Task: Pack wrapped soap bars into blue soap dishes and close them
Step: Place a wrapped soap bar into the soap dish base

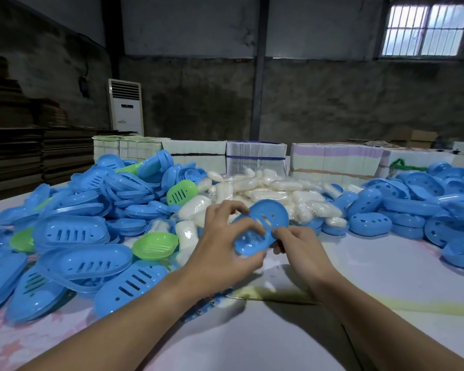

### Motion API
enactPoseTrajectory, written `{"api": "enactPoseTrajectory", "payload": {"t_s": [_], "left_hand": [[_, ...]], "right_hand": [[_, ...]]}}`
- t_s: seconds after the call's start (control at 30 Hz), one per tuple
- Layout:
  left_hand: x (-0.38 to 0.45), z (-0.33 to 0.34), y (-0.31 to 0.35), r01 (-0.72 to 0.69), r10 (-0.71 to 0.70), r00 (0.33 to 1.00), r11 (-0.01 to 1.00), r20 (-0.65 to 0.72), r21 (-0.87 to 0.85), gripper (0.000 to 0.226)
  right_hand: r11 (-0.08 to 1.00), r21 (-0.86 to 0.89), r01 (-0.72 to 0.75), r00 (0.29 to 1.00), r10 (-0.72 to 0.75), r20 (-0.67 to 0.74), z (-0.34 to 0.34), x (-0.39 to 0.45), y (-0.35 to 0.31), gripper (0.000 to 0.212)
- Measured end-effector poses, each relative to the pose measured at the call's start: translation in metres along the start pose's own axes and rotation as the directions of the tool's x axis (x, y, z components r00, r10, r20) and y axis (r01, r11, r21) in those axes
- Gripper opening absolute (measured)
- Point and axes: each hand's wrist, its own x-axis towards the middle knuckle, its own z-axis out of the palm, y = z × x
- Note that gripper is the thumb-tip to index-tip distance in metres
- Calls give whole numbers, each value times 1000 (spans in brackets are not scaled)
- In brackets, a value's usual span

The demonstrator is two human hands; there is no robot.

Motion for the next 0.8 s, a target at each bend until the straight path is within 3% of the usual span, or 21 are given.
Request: {"api": "enactPoseTrajectory", "payload": {"t_s": [0.07, 0.13, 0.23, 0.3, 0.37, 0.5, 0.67, 0.8], "left_hand": [[4, -4, 2, 158, -161, 987, 980, -19, -124, 43], [7, -8, 2, 355, -340, 935, 898, 101, -258, 54], [10, -12, 5, 548, -459, 835, 644, 303, -533, 26], [16, -16, 7, 595, -572, 761, 426, 307, -681, 26], [26, -25, 1, 521, -683, 696, 266, 223, -811, 28], [32, -43, -14, 365, -734, 662, 138, 153, -921, 30], [33, -45, -17, 290, -733, 616, -130, 288, -948, 45], [35, -45, -22, 269, -735, 625, -112, 262, -956, 46]], "right_hand": [[998, -47, 37, 999, -36, 15, 0, 0, 0, 35], [995, -48, 90, 994, -87, 64, 1, -1, 0, 35], [987, 1, 162, 980, -160, 119, 7, -4, -2, 37], [982, -3, 191, 977, -190, 94, 7, -4, -2, 37], [981, -59, 186, 981, -182, 67, 4, -3, 0, 27], [928, -327, 181, 984, -169, 64, 7, -1, 3, 8], [723, -637, 267, 964, -204, 172, 35, 14, -11, 52], [547, -805, 229, 973, -153, 173, 73, 32, -29, 73]]}}
